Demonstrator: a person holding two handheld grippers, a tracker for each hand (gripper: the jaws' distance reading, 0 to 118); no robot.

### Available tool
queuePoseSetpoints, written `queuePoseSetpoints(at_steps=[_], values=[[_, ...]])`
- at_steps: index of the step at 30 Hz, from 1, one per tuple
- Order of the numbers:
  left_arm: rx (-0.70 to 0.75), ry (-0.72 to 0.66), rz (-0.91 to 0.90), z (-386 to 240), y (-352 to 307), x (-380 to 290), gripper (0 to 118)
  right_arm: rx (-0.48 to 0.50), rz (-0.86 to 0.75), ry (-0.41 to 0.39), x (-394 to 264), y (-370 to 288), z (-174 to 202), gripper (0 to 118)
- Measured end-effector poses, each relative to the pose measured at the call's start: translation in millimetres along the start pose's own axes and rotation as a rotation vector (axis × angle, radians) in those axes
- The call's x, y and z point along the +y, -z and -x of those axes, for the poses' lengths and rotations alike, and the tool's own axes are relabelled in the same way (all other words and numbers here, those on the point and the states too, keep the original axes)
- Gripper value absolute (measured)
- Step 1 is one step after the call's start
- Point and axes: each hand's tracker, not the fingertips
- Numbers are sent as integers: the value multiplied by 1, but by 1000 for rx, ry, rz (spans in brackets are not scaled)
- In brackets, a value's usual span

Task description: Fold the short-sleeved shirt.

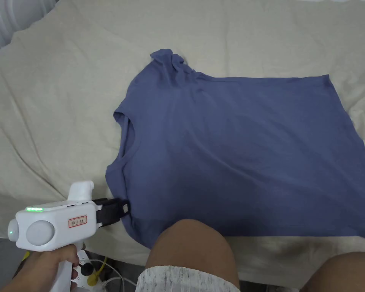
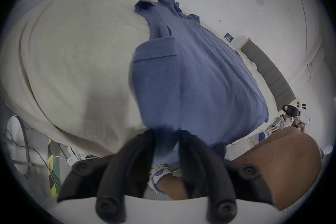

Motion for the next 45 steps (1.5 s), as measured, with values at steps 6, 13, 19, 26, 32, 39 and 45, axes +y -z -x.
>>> queuePoseSetpoints(at_steps=[6,13,19,26,32,39,45], values=[[-16,4,3,-3,-5,-3,5,29,4,-20,6,4,12,1],[-129,-23,-41,-11,-20,6,5,57,16,-43,10,11,16,1],[-225,-100,-98,-17,-33,26,4,62,85,-94,6,33,15,1],[-243,-93,-118,-43,-40,40,4,33,136,-97,-7,52,4,19],[-250,-88,-131,-58,-42,50,4,-10,206,-154,-31,71,4,66],[-253,-127,-164,-55,-47,57,4,-69,222,-229,-48,89,12,65],[-248,-133,-171,-52,-49,60,4,-96,225,-317,-52,85,21,9]])
